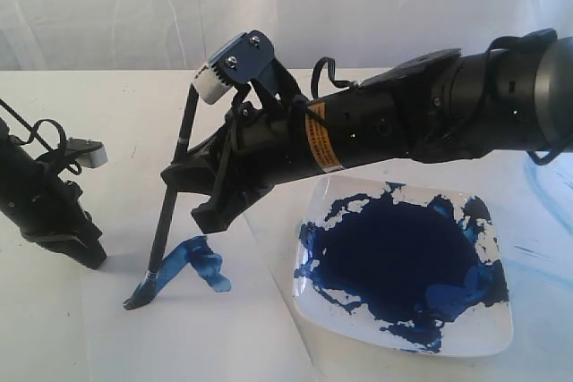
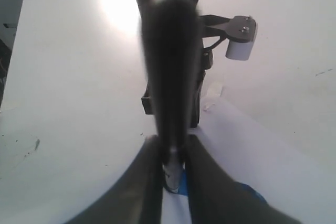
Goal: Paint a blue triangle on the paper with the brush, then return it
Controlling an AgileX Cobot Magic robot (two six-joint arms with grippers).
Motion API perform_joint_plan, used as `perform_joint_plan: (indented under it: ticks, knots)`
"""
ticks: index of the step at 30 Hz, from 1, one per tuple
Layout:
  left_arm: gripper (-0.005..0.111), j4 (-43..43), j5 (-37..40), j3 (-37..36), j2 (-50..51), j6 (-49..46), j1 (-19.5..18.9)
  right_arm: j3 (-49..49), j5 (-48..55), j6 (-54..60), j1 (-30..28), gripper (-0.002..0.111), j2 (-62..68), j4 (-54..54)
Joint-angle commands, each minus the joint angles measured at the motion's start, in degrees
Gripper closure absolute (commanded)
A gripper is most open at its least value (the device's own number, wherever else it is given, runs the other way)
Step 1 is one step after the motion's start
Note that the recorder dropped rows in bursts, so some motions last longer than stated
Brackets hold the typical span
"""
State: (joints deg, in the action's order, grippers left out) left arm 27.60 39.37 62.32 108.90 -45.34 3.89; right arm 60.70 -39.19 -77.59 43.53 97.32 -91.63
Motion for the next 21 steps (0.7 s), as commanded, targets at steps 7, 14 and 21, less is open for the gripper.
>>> perform_joint_plan:
  ticks: [7, 14, 21]
  knots:
    - [0.107, 0.1, 1.1, -0.6, -0.4, 0.3, 0.1, 0.1, 5.1, -8.6, -0.1, 0.108, -4.1, -8.3]
    - [0.107, 0.1, 1.1, -0.6, -0.4, 0.3, 0.1, 0.1, 4.2, -11.6, -0.1, 0.108, -5.3, -8.3]
    - [0.107, 0.1, 1.1, -0.6, -0.4, 0.3, 0.1, 0.1, -0.8, -14.8, -0.1, 0.108, -7.0, -8.3]
